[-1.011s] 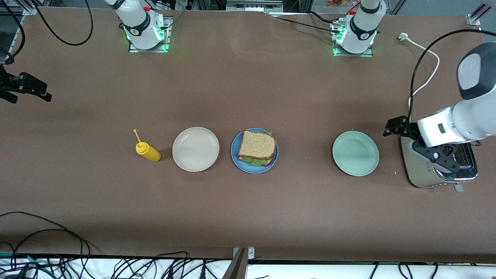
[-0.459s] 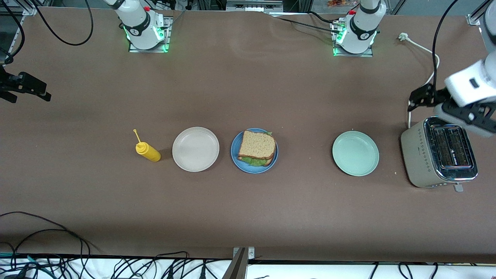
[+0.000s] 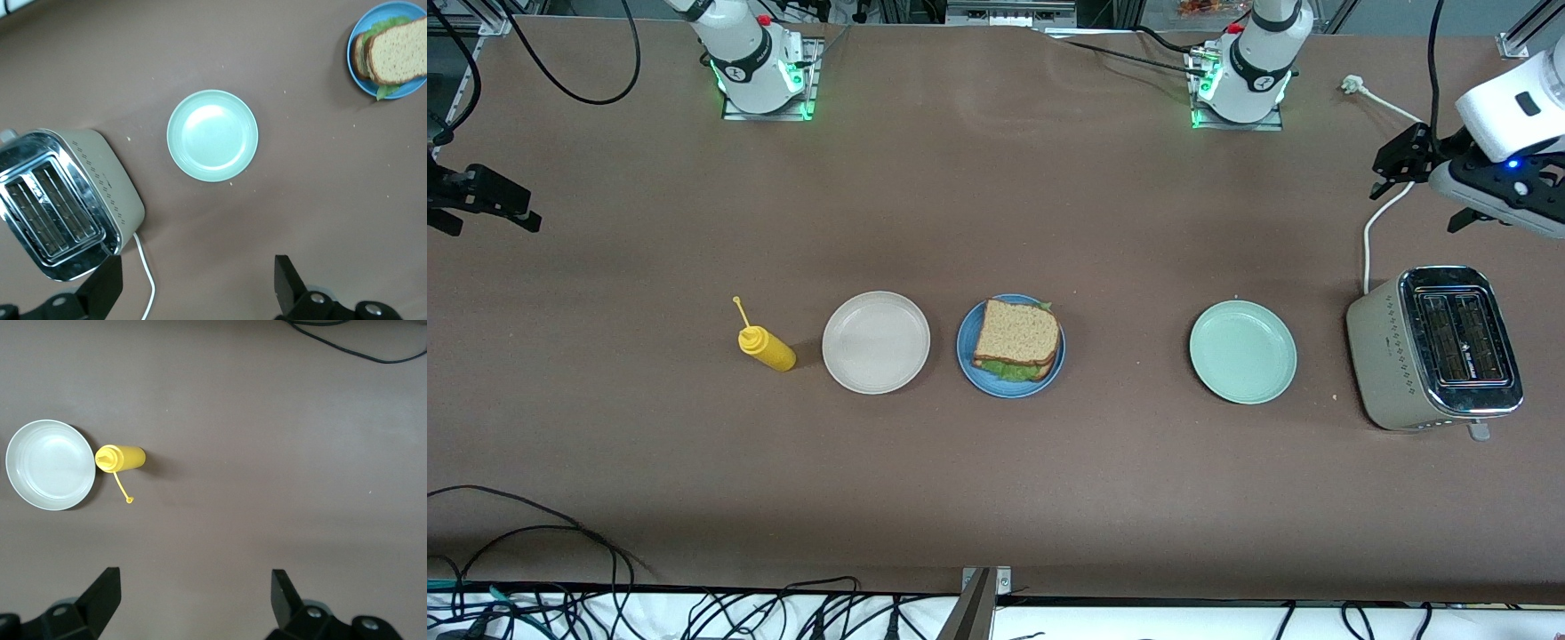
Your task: Make sandwich in blue plate with both arms
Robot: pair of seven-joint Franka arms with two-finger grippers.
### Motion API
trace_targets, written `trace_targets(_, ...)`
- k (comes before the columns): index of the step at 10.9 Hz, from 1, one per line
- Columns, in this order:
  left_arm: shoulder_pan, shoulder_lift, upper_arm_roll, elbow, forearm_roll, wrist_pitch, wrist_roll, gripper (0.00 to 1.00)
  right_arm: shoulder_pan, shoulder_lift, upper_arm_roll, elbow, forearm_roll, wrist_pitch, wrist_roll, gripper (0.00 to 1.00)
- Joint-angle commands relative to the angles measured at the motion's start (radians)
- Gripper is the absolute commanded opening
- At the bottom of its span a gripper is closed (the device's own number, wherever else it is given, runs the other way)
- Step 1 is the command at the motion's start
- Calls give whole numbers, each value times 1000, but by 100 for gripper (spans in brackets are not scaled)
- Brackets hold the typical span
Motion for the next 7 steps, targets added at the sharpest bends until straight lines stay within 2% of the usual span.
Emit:
trace_targets(1, -41, -23, 9, -33, 18, -16, -116, 100, 0, 0, -8, 22, -14, -22, -7, 100)
trace_targets(2, -43, -35, 8, -48, 17, -16, -202, 100, 0, 0, -8, 22, -14, -24, -7, 100)
trace_targets(4, -22, -34, -24, -50, 18, -16, -218, 100, 3, 3, -5, 21, -13, -27, -7, 100)
trace_targets(5, 29, -35, -78, -50, 18, -16, -220, 100, 3, 3, -5, 21, -13, -29, -7, 100)
trace_targets(7, 34, -35, -89, -48, 18, -16, -222, 100, 3, 3, -5, 21, -13, -30, -7, 100)
